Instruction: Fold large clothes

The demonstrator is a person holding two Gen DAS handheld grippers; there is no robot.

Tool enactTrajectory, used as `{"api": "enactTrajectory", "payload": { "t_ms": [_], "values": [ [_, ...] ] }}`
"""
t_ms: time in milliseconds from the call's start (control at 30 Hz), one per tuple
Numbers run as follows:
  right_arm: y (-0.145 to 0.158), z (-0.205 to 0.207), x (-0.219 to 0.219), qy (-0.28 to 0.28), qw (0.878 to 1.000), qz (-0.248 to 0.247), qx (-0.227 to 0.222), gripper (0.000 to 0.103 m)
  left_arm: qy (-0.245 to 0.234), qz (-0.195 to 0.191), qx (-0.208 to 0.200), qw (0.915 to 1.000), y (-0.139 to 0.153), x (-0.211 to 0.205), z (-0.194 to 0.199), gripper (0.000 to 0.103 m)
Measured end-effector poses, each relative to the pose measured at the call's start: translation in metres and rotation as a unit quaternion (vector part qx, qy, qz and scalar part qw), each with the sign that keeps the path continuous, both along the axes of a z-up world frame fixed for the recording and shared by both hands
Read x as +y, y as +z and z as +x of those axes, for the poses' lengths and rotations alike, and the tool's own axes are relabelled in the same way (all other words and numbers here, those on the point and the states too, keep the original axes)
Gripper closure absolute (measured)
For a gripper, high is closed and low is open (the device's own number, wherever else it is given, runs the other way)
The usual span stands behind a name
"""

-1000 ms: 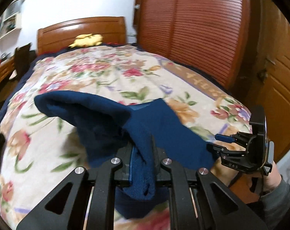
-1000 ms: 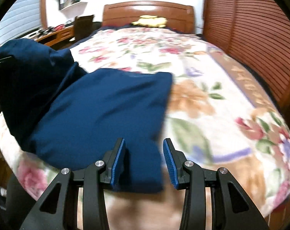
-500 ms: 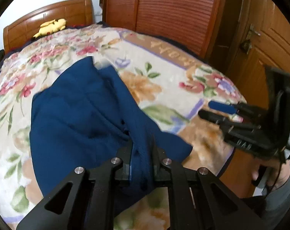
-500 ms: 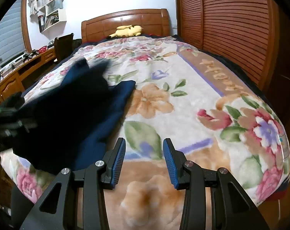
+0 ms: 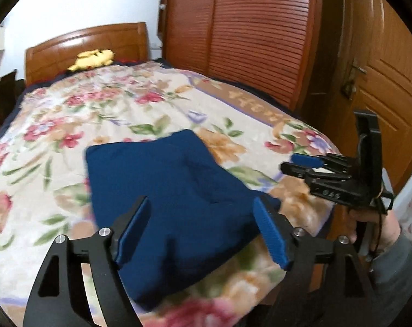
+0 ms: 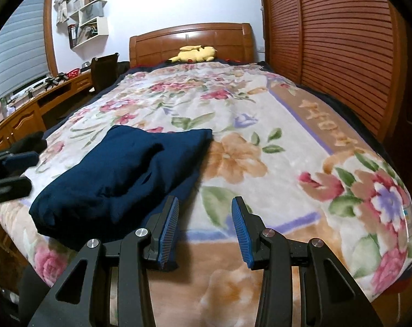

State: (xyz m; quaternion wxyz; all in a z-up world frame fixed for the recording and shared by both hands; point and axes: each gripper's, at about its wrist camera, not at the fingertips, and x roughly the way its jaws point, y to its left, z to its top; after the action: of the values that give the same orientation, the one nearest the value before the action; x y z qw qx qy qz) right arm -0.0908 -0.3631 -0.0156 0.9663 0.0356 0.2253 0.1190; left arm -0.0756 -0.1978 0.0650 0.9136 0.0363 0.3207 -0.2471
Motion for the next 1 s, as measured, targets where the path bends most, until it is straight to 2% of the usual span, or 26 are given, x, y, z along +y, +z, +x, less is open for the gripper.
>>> {"api": "enactTrajectory", "payload": {
  "t_ms": [333, 400, 467, 567, 667, 833, 867, 967, 1000],
  "values": [
    [0.005, 0.006, 0.03, 0.042, 0.999, 0.0, -0.014, 0.061, 0.069, -0.003, 0.004, 0.9976, -0.026, 0.07, 0.003, 0.024],
    [0.008, 0.006, 0.04, 0.053, 0.998, -0.003, -0.021, 0.047, 0.078, 0.003, 0.0, 0.9969, -0.031, 0.078, 0.002, 0.024],
    [0.009, 0.004, 0.051, 0.066, 0.998, -0.005, -0.024, 0.043, 0.087, 0.011, -0.008, 0.9961, -0.035, 0.083, -0.001, 0.024],
    [0.007, -0.001, 0.067, 0.092, 0.995, -0.015, -0.029, 0.042, 0.092, 0.017, -0.013, 0.9956, -0.041, 0.09, -0.003, 0.024],
    [-0.001, 0.001, 0.08, 0.118, 0.993, -0.023, -0.017, 0.041, 0.095, 0.019, -0.015, 0.9952, -0.045, 0.094, -0.004, 0.024],
    [-0.02, 0.019, 0.095, 0.141, 0.988, -0.051, 0.028, 0.041, 0.098, 0.017, -0.01, 0.995, -0.051, 0.098, -0.004, 0.024],
    [-0.022, 0.022, 0.094, 0.145, 0.988, -0.052, 0.032, 0.045, 0.098, 0.016, -0.011, 0.995, -0.051, 0.099, -0.004, 0.024],
    [-0.021, 0.025, 0.091, 0.154, 0.986, -0.054, 0.028, 0.073, 0.098, 0.013, -0.011, 0.9951, -0.051, 0.099, -0.005, 0.024],
    [-0.02, 0.025, 0.09, 0.156, 0.986, -0.057, 0.023, 0.077, 0.097, 0.011, -0.012, 0.9951, -0.052, 0.099, -0.005, 0.024]
  ]
}}
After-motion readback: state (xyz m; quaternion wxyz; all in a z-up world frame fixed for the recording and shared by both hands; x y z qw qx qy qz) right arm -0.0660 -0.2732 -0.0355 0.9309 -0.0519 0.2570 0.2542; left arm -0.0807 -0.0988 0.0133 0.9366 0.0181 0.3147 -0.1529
